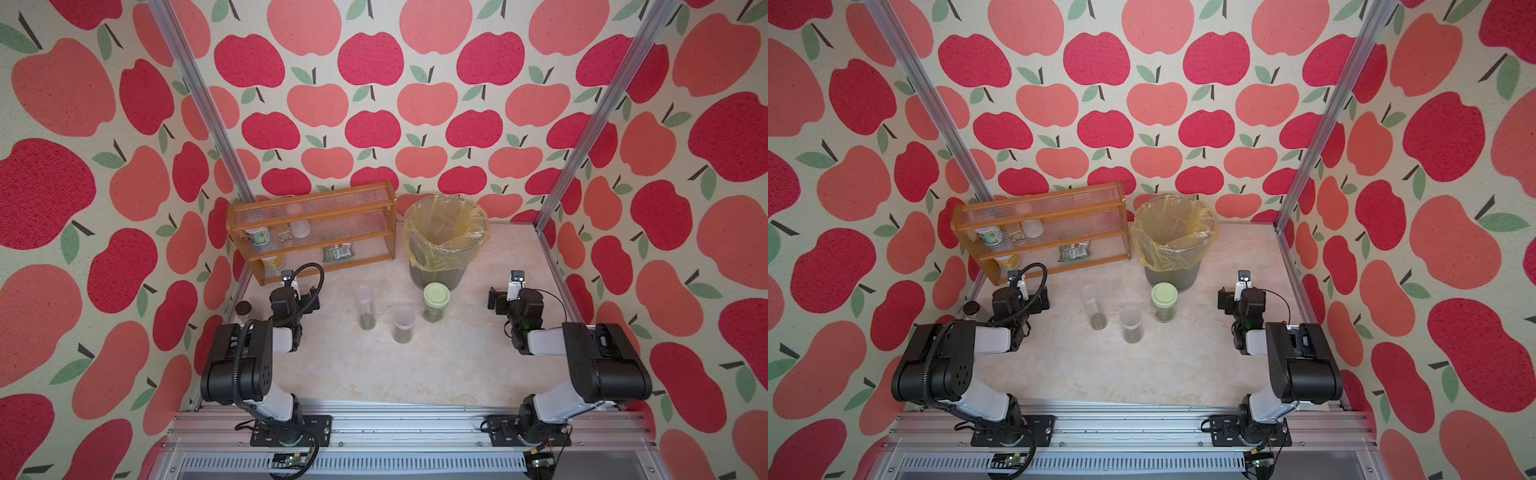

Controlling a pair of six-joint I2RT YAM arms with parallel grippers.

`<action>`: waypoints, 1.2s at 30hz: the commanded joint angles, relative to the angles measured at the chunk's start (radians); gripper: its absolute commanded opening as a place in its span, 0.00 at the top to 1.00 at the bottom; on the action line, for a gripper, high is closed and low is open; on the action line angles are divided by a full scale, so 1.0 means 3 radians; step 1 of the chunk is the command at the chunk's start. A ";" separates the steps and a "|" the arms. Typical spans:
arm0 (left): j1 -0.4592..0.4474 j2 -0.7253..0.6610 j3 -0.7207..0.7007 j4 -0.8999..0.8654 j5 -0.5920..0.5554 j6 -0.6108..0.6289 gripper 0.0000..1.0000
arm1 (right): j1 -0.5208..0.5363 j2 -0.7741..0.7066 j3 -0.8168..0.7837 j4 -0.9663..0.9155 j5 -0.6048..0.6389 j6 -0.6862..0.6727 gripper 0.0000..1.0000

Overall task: Empty moldy mung beans from jars
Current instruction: Pick up the jar from the center of the board.

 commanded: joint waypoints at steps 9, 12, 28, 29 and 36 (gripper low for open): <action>0.0076 -0.0007 0.0069 -0.0025 0.0191 0.0004 0.00 | -0.0029 -0.0025 0.0100 -0.0040 -0.0062 -0.0005 0.01; 0.0079 -0.0006 0.0068 -0.0025 0.0193 0.0009 0.00 | -0.0046 -0.0028 0.0086 -0.0020 -0.0078 0.0008 0.01; -0.0333 -0.0535 0.0835 -0.1559 -0.0338 0.0176 0.00 | -0.0092 -0.0961 0.0343 -0.1334 0.0159 0.0325 0.02; -0.0356 -0.0668 0.0798 -0.1550 -0.0402 0.0130 0.00 | -0.0091 -0.1142 0.0416 -0.1601 0.0107 0.0388 0.03; -0.0704 -0.1697 0.0857 -0.2164 -0.0809 -0.0015 0.00 | -0.0073 -0.2135 0.0767 -0.3027 -0.0727 0.0741 0.04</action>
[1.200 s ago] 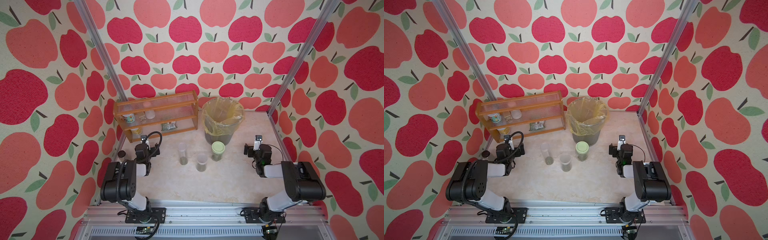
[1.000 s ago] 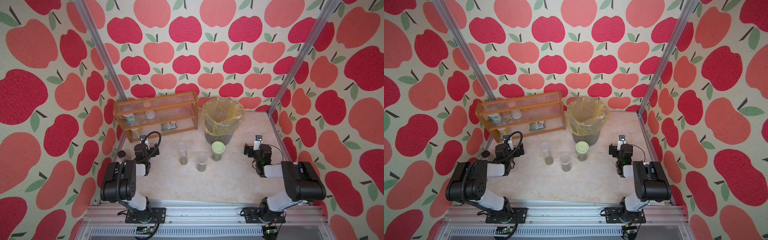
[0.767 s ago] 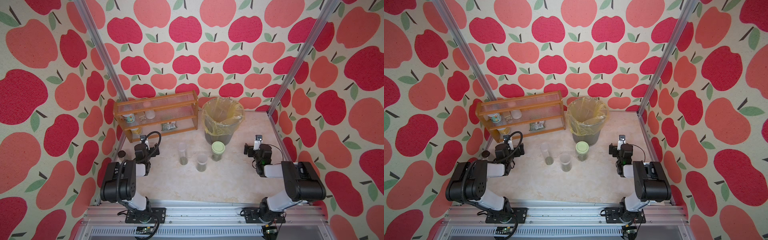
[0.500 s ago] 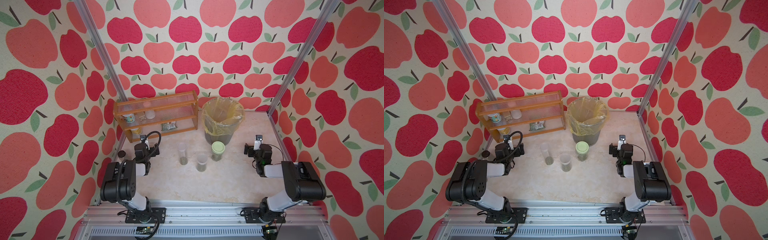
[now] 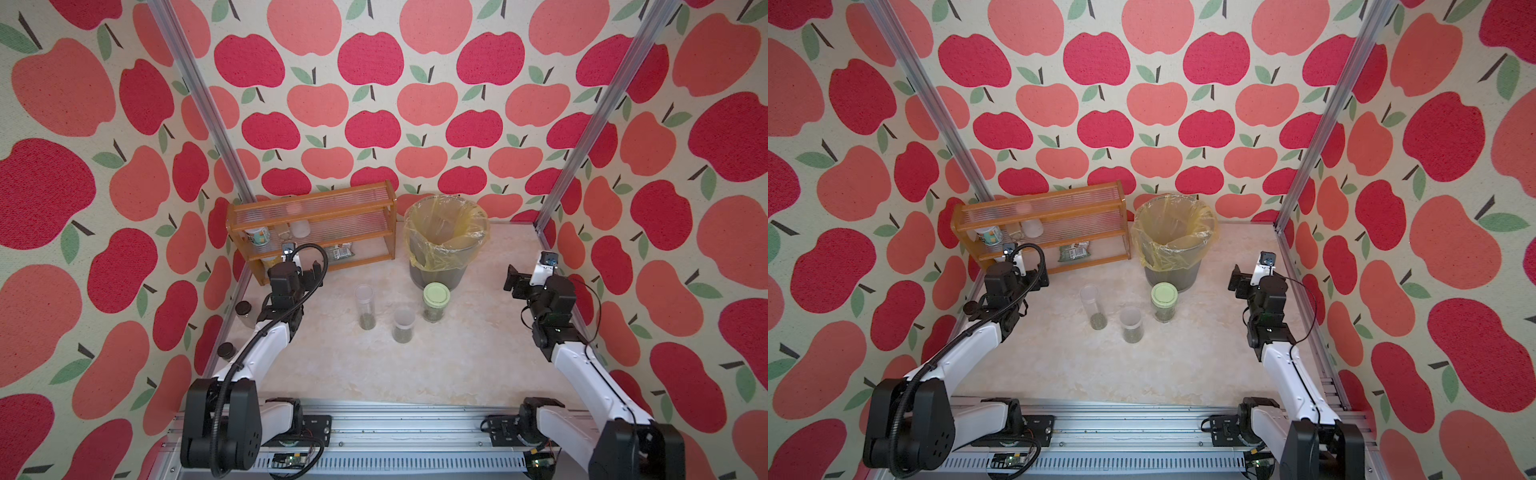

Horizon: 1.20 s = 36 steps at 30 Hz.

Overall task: Empty moldy mung beans from jars
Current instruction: Pick up the jar from the center of the board.

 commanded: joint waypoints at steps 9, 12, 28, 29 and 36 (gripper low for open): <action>-0.0509 -0.0965 0.0236 -0.0937 -0.0131 -0.0302 0.00 | 0.0616 -0.0031 0.0703 -0.1585 -0.1073 0.0405 0.05; -0.0510 -0.0936 0.0297 -0.1035 0.0053 -0.0271 0.00 | 0.1023 0.0182 0.0908 -0.1601 -0.0794 0.0310 0.05; -0.0507 -0.0946 0.0181 -0.1085 0.0333 -0.0497 0.00 | 0.2113 0.1047 0.0552 -0.0373 -0.0062 0.0275 0.01; -0.0505 -0.0933 0.0186 -0.1091 0.0343 -0.0502 0.00 | 0.2135 0.1074 0.0504 -0.0309 0.0004 0.0319 0.01; -0.0476 -0.0890 0.0155 -0.1019 0.0400 -0.0565 0.00 | 0.2332 0.1210 0.0160 0.0333 0.0425 0.0313 0.01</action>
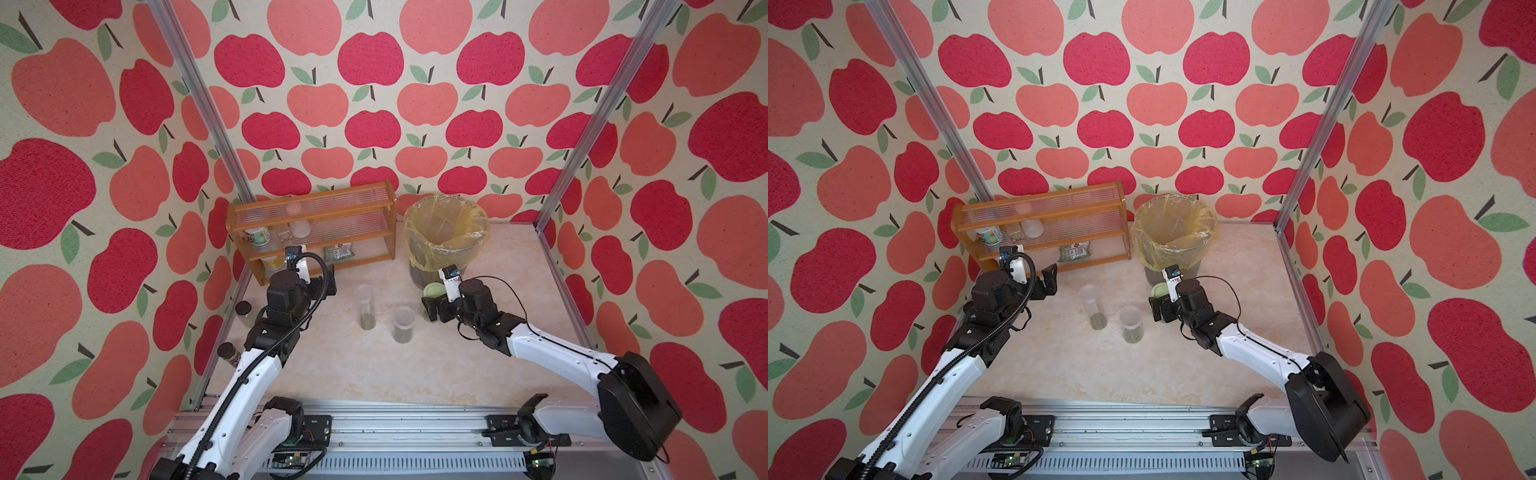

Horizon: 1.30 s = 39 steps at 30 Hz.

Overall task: Empty moldy mung beans from jars
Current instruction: Pick up the jar from the center of the board.

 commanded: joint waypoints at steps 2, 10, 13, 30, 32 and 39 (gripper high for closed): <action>0.0049 0.0055 -0.0044 -0.0025 0.0125 -0.0118 0.00 | 0.0118 0.0152 -0.0144 0.0585 0.0352 -0.0013 0.01; 0.0080 0.0112 -0.0054 -0.0019 0.0158 -0.0194 0.00 | 0.0153 0.0432 -0.0178 0.0960 0.0522 0.0070 0.02; 0.0087 0.0095 -0.0064 -0.0022 0.0138 -0.0197 0.00 | 0.0153 0.0492 -0.0178 0.1022 0.0636 0.0071 0.16; 0.0110 0.0020 -0.0053 0.0009 0.0008 0.0002 0.00 | 0.0153 0.0139 -0.0385 0.0870 0.0514 0.0191 0.43; 0.0139 0.0055 -0.0009 0.0009 0.0031 -0.0003 0.00 | 0.0153 0.0021 -0.0393 0.0733 0.0469 0.0222 0.44; 0.0158 0.0264 0.0191 -0.0038 -0.0083 0.0022 0.00 | 0.0153 -0.0385 -0.0247 0.0085 0.0573 0.0345 0.45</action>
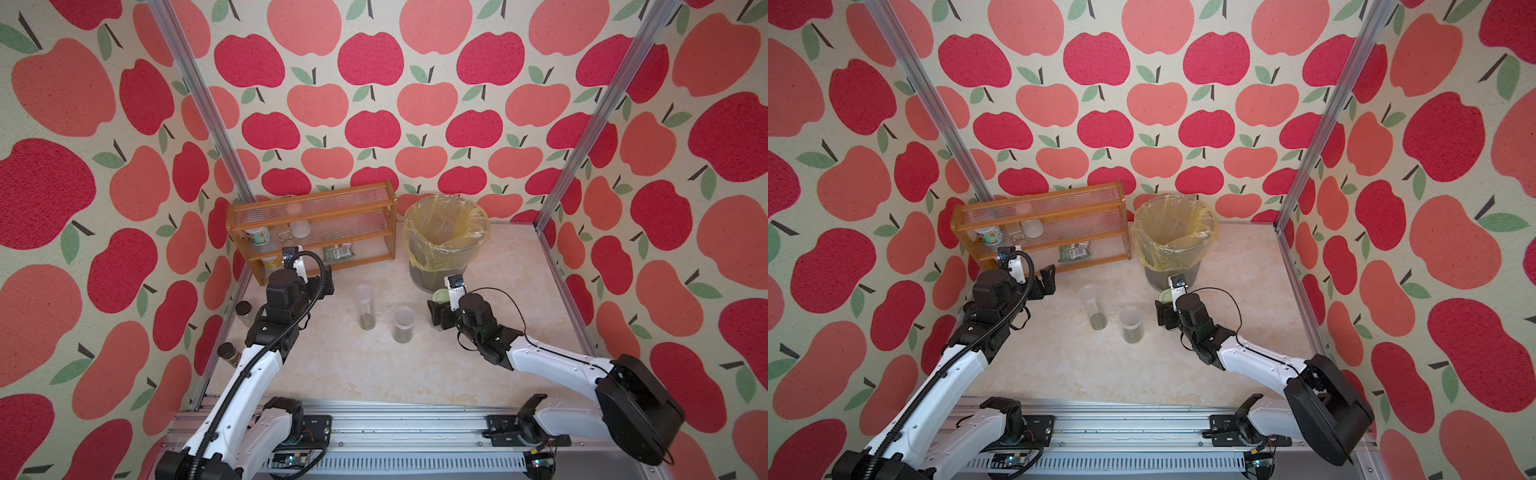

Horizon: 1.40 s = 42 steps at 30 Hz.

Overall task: Empty moldy mung beans from jars
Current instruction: Pick up the jar from the center of the board.

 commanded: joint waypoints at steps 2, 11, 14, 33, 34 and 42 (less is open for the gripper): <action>0.0036 0.0198 0.0291 -0.0141 -0.0243 0.0082 0.00 | 0.0015 -0.0187 0.0203 -0.0295 0.0054 0.0108 0.47; 0.0088 0.0484 0.0402 -0.0098 -0.0228 -0.0061 0.00 | 0.0014 -0.0274 0.0533 -0.0734 -0.0002 0.0184 0.48; 0.0098 0.0587 0.0497 -0.0204 -0.0200 -0.0068 0.00 | 0.0014 -0.0260 0.0596 -0.0783 -0.0027 0.0156 0.48; -0.0153 -0.0007 0.0494 0.0095 0.0789 0.0355 0.00 | -0.0350 -0.0226 0.1576 -0.1068 -0.1032 0.0695 0.51; -0.0183 -0.0010 0.0524 0.0026 0.0798 0.0388 0.00 | -0.0381 -0.0218 0.1622 -0.1084 -0.1073 0.0710 0.51; -0.0364 -0.0099 0.0399 0.0179 0.1063 0.0572 0.00 | -0.0561 -0.0119 0.1944 -0.1045 -0.1449 0.0962 0.52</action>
